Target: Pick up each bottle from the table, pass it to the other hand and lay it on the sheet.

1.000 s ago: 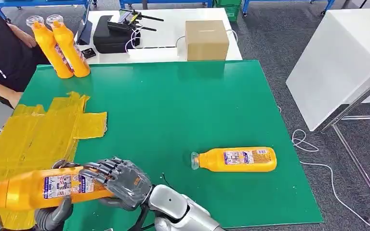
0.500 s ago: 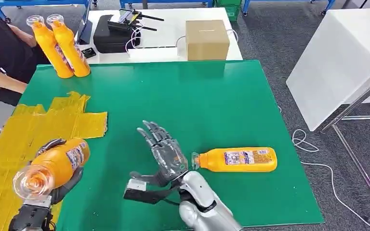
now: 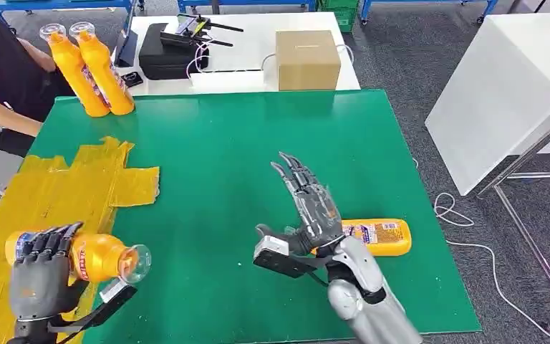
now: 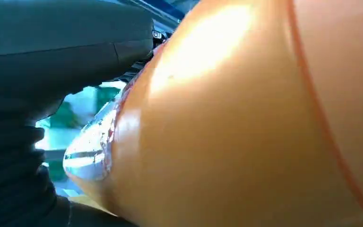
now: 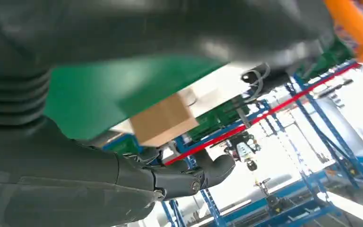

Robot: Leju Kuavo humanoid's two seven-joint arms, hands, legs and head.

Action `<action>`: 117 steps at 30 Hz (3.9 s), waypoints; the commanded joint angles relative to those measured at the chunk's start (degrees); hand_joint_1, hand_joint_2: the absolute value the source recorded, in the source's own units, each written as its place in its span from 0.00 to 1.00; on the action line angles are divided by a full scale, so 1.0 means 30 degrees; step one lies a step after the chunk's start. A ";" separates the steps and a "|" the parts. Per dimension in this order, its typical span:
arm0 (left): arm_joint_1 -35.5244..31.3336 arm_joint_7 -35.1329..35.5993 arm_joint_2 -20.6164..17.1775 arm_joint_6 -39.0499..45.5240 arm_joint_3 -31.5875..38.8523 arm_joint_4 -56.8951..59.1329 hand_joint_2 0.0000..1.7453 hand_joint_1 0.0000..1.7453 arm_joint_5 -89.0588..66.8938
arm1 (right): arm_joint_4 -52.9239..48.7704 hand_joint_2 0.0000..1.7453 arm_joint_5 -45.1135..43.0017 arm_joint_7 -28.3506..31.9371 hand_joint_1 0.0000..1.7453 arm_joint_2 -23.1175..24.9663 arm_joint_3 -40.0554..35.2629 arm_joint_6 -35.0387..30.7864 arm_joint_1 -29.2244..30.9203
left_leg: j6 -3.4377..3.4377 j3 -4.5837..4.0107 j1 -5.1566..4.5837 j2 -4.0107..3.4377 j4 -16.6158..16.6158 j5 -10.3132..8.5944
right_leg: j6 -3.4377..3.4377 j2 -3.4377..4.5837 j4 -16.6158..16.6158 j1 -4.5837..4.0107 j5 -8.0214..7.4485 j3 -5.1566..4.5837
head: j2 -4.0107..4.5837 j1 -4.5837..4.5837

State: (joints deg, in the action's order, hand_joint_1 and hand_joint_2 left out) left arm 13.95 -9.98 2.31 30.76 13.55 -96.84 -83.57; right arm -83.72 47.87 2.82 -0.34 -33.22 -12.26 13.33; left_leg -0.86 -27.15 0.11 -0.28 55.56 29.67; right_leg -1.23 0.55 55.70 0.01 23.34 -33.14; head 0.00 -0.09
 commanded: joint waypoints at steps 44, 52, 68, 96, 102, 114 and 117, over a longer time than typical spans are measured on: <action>-0.1158 -0.7104 -0.0608 -0.3274 0.2388 0.4072 0.00 0.00 1.1156 | -0.1206 1.00 -0.4011 -0.1458 0.00 -1.1070 0.0495 0.7268 0.0453 | -0.0028 0.0050 0.0023 0.0264 0.0002 -0.0011 | -0.0030 -0.0281 -0.0039 -0.0016 0.0034 0.0153 | 0.0000 0.0015; -0.1017 -0.8834 0.0323 -0.3202 0.4399 0.3437 0.00 0.00 1.2548 | -0.6690 1.00 -0.4621 -0.1341 0.00 -1.4185 0.4825 0.7296 -0.6480 | -0.0042 0.0059 0.0004 0.0337 -0.0008 0.0042 | -0.0035 -0.0355 -0.0048 -0.0005 0.0094 0.0183 | 0.0000 0.0007; -0.0763 -0.9281 0.0661 -0.2831 0.4041 0.2731 0.00 0.00 1.2646 | -0.3689 1.00 -0.0861 -0.2154 0.00 -1.1286 0.4011 0.6839 -0.4901 | -0.0077 0.0053 0.0036 0.0055 -0.0058 0.0050 | -0.0009 -0.0100 -0.0122 -0.0036 -0.0011 0.0131 | 0.0000 0.0007; -0.1602 -0.8715 -0.0385 -0.2243 0.2025 0.3764 0.00 0.00 1.3331 | 0.5353 1.00 0.0894 -0.2500 0.00 -0.7221 -0.0424 0.7042 0.0991 | -0.0079 0.0051 0.0028 0.0023 -0.0046 0.0035 | -0.0008 -0.0082 -0.0086 -0.0030 -0.0007 0.0119 | 0.0000 0.0015; -0.1638 -0.8663 -0.0445 -0.2192 0.1775 0.3744 0.00 0.00 1.3352 | 0.6140 1.00 0.1021 -0.2548 0.00 -0.7015 -0.0828 0.7101 0.1314 | -0.0074 0.0052 0.0018 0.0038 -0.0045 0.0036 | -0.0010 -0.0101 -0.0079 -0.0020 0.0001 0.0121 | 0.0000 0.0000; -0.1414 -0.8340 -0.0576 -0.2434 0.1529 0.3600 0.00 0.00 1.3737 | 0.5500 1.00 0.0432 -0.2526 1.00 -0.7650 -0.1108 0.7041 0.0748 | -0.0074 0.0097 0.0018 0.0094 -0.0043 0.0032 | -0.0011 -0.0140 -0.0082 -0.0024 0.0013 0.0159 | 0.0000 0.0015; -0.1396 -0.8379 -0.0547 -0.2534 0.1555 0.3581 0.00 0.00 1.3816 | 0.5333 1.00 0.0252 -0.2514 1.00 -0.7576 -0.0946 0.6985 0.0636 | -0.0083 0.0088 0.0011 0.0088 -0.0030 0.0033 | -0.0012 -0.0135 -0.0069 -0.0019 0.0015 0.0149 | 0.0000 0.0007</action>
State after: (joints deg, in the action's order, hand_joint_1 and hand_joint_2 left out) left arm 10.42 -35.34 1.40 23.93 19.45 -88.78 -42.45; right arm -70.01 49.48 -4.74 -23.32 -34.12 8.61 15.68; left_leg -1.15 -27.00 0.10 -0.09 55.57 29.78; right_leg -1.25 0.22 55.61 0.00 23.39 -32.83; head 0.00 -0.07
